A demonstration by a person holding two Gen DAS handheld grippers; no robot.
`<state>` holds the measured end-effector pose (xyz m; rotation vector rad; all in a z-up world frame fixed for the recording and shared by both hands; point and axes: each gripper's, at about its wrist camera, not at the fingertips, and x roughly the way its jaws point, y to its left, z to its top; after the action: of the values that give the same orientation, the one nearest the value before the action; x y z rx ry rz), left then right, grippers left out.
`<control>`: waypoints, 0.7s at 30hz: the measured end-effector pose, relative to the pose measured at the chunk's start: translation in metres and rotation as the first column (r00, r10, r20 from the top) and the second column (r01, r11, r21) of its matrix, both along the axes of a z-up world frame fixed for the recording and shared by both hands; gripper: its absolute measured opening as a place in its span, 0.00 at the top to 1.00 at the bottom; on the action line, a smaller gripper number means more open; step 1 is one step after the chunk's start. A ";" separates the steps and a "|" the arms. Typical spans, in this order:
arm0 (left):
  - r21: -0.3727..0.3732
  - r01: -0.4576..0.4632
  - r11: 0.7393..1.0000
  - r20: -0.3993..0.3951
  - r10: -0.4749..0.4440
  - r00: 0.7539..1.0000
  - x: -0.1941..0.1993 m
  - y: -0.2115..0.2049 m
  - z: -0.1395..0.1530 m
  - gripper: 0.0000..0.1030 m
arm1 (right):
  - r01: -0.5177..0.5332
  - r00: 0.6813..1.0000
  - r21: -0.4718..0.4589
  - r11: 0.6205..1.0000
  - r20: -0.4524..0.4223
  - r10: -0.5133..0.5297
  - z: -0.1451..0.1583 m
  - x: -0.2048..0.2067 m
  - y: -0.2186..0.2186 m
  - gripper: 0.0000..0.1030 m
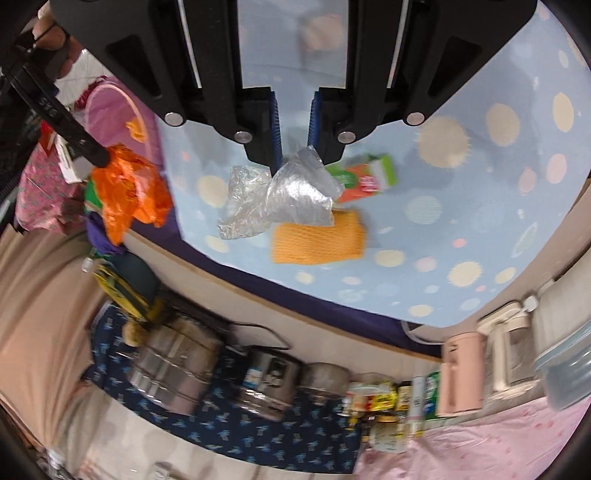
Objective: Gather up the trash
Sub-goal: 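Carry the clear bag in the left tool and orange bag in the right tool over the bin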
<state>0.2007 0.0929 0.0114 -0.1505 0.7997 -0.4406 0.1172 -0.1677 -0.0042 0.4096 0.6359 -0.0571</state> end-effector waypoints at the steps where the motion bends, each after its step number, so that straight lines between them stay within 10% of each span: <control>1: 0.002 0.019 1.000 0.005 -0.019 1.000 -0.005 -0.009 0.003 0.88 | 0.012 1.000 -0.002 1.000 0.003 -0.012 0.002 -0.006 -0.006 0.86; 21: 0.008 0.388 0.922 0.007 -0.388 0.922 -0.069 -0.220 0.001 0.88 | 0.294 0.955 -0.003 0.956 -0.035 -0.294 -0.017 -0.102 -0.128 0.85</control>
<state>0.1320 -0.1272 0.0121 0.0193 0.8239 -0.8136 0.0150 -0.2960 -0.0214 0.5039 0.6054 -0.3484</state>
